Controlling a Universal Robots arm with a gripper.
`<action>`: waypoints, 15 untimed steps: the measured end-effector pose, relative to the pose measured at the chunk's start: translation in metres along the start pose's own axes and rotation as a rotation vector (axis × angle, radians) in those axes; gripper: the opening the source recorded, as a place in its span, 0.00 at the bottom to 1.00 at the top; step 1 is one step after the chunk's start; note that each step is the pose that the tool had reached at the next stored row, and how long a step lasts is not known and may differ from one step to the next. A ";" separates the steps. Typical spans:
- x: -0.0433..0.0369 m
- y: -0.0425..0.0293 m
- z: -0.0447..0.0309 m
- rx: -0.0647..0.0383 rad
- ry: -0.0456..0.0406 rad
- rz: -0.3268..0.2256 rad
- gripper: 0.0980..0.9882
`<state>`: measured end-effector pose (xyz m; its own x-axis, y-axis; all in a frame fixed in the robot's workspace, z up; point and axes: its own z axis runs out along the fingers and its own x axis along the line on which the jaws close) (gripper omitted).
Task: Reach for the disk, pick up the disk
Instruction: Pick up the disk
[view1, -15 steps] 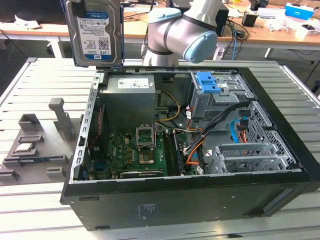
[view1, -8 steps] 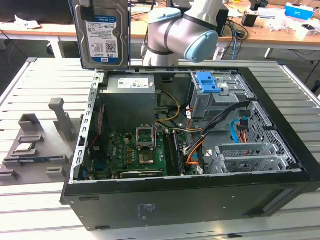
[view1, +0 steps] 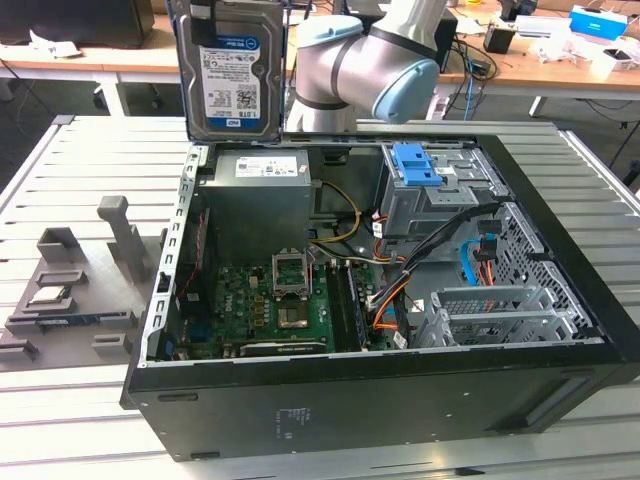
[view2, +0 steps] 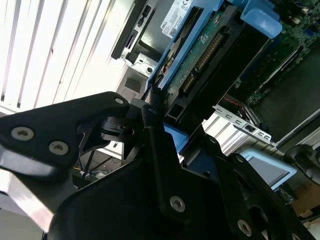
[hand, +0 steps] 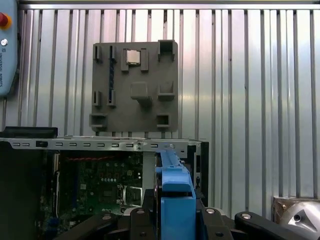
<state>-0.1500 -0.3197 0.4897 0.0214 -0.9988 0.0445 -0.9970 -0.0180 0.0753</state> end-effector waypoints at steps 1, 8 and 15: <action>0.0000 -0.0024 -0.0001 0.000 0.0000 0.000 0.30; 0.0006 -0.0277 -0.0020 0.000 0.0005 0.000 0.30; 0.0011 -0.0533 -0.0039 0.000 0.0009 0.000 0.30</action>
<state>-0.0965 -0.3197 0.4896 0.0214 -0.9987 0.0454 -0.9970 -0.0179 0.0754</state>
